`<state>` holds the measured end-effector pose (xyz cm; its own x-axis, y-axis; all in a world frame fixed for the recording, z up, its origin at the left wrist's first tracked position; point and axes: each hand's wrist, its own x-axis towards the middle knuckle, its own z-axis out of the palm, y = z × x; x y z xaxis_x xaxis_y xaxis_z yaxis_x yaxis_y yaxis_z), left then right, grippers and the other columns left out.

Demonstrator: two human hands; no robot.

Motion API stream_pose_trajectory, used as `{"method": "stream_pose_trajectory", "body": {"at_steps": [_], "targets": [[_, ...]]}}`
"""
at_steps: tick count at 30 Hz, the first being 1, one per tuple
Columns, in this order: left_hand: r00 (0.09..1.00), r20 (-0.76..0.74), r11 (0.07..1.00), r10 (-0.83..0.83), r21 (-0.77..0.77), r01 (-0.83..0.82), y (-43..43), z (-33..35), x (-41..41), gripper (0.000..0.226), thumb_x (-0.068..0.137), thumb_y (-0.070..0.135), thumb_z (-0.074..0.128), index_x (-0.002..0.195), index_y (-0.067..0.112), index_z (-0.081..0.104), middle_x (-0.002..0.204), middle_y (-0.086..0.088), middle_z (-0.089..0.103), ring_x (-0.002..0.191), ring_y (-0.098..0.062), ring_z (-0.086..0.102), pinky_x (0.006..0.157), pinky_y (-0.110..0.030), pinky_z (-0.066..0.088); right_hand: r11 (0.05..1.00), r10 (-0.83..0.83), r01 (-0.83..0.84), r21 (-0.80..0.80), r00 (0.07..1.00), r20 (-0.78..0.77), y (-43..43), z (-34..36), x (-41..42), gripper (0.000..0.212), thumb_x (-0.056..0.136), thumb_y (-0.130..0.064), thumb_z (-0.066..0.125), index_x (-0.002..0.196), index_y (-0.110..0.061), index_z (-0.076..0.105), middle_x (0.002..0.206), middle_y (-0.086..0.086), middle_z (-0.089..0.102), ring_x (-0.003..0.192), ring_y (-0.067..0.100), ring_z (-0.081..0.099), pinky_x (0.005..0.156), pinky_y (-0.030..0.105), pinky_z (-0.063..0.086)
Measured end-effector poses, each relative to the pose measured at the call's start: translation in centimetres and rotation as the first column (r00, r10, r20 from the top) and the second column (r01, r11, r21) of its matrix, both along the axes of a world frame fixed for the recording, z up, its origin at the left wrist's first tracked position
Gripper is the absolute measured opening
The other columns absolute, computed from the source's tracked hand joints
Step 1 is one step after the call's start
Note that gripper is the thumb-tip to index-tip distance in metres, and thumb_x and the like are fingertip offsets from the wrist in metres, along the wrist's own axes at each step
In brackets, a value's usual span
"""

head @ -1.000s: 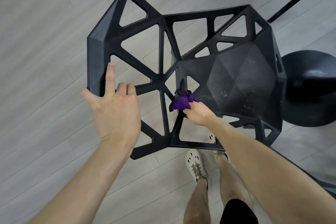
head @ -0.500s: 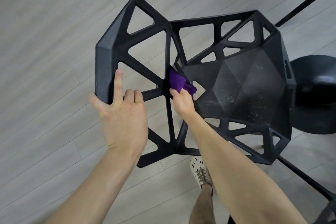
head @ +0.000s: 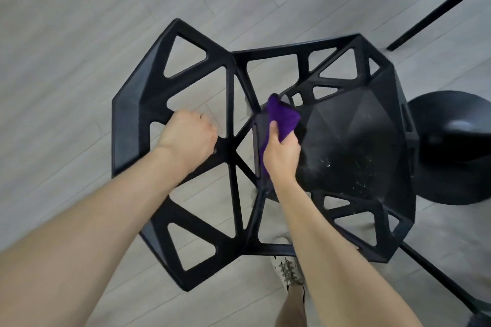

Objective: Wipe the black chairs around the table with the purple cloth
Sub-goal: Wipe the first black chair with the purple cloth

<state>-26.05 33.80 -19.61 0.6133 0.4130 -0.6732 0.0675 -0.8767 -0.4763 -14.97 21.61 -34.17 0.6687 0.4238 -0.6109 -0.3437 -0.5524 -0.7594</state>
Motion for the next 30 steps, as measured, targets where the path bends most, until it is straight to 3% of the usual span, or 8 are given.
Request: {"method": "stream_pose_trajectory", "body": {"at_steps": [5, 9, 11, 17, 21, 24, 27, 30], "targets": [[0.993, -0.069, 0.994, -0.092, -0.071, 0.087, 1.2, 0.3, 0.0, 0.034, 0.115, 0.041, 0.034, 0.119, 0.022, 0.062, 0.114, -0.002, 0.059, 0.094, -0.023, 0.067, 0.052, -0.036, 0.011, 0.962, 0.246, -0.267, -0.067, 0.943, -0.223, 3.6, -2.8, -3.0, 0.045, 0.112, -0.049, 0.045, 0.14, -0.019, 0.062, 0.132, 0.005, 0.067, 0.126, 0.028, 0.06, 0.098, 0.033, 0.038], [0.995, -0.081, 0.993, -0.064, -0.102, 0.055, 1.0, 0.7, 0.2, 0.027, 0.113, 0.031, 0.038, 0.119, 0.022, 0.062, 0.115, -0.002, 0.059, 0.097, -0.024, 0.068, 0.052, -0.037, 0.011, 0.938, 0.311, -0.344, -0.036, 0.884, -0.35, -1.0, -0.3, -6.9, 0.036, 0.104, -0.061, 0.047, 0.093, -0.031, 0.063, 0.098, -0.008, 0.061, 0.094, 0.018, 0.054, 0.091, 0.038, 0.042], [0.998, -0.055, 0.994, -0.021, -0.109, 0.015, 0.8, 0.8, 0.6, 0.025, 0.11, 0.024, 0.04, 0.118, 0.022, 0.063, 0.115, -0.002, 0.058, 0.098, -0.024, 0.068, 0.052, -0.035, 0.014, 0.929, 0.351, -0.369, 0.021, 0.863, -0.364, -2.7, 0.3, -7.1, 0.031, 0.1, -0.063, 0.048, 0.095, -0.036, 0.062, 0.1, -0.015, 0.063, 0.098, 0.014, 0.057, 0.099, 0.042, 0.048], [1.0, -0.01, 0.995, 0.015, -0.1, -0.016, 0.6, 0.9, 0.6, 0.026, 0.109, 0.024, 0.04, 0.117, 0.022, 0.064, 0.105, 0.0, 0.053, 0.094, -0.023, 0.066, 0.06, -0.035, 0.028, 0.974, 0.146, -0.201, -0.102, 0.908, -0.393, 6.4, -3.9, -2.2, 0.062, 0.11, -0.055, 0.043, 0.159, -0.017, 0.044, 0.145, 0.009, 0.061, 0.136, 0.034, 0.055, 0.1, 0.035, 0.036], [0.999, 0.01, 0.993, 0.053, -0.103, -0.051, 0.6, 0.5, 0.3, 0.025, 0.108, 0.025, 0.041, 0.118, 0.021, 0.064, 0.105, 0.0, 0.051, 0.093, -0.023, 0.065, 0.064, -0.035, 0.035, 0.959, 0.206, -0.258, -0.118, 0.919, -0.337, 7.4, -3.7, -1.1, 0.058, 0.109, -0.054, 0.04, 0.155, -0.02, 0.049, 0.14, 0.011, 0.064, 0.128, 0.035, 0.059, 0.1, 0.04, 0.04], [0.998, 0.009, 0.992, 0.062, -0.107, -0.061, 0.7, 0.5, 0.4, 0.024, 0.108, 0.025, 0.043, 0.118, 0.02, 0.064, 0.108, -0.001, 0.055, 0.093, -0.022, 0.066, 0.066, -0.035, 0.041, 0.936, 0.29, -0.344, -0.08, 0.878, -0.382, 3.7, -0.9, -1.5, 0.052, 0.107, -0.056, 0.043, 0.127, -0.014, 0.068, 0.117, 0.012, 0.072, 0.115, 0.036, 0.066, 0.106, 0.048, 0.049], [0.997, 0.007, 0.988, 0.083, -0.128, -0.081, 0.7, 0.3, 0.3, 0.022, 0.107, 0.023, 0.043, 0.117, 0.019, 0.063, 0.106, -0.001, 0.055, 0.089, -0.021, 0.065, 0.065, -0.036, 0.041, 0.974, 0.111, -0.197, -0.109, 0.842, -0.529, 1.2, 2.5, 0.6, 0.06, 0.107, -0.058, 0.051, 0.146, -0.014, 0.058, 0.128, 0.004, 0.069, 0.117, 0.025, 0.063, 0.111, 0.044, 0.047], [0.994, 0.016, 0.985, 0.106, -0.136, -0.103, 0.8, 0.1, 0.0, 0.02, 0.102, 0.013, 0.047, 0.111, 0.02, 0.063, 0.098, 0.0, 0.051, 0.078, -0.02, 0.057, 0.062, -0.036, 0.04, 0.997, 0.041, -0.066, -0.043, 0.906, -0.422, 3.3, 6.2, 2.4, 0.058, 0.11, -0.055, 0.047, 0.142, -0.008, 0.059, 0.117, 0.0, 0.067, 0.105, 0.018, 0.062, 0.097, 0.038, 0.048]]}}
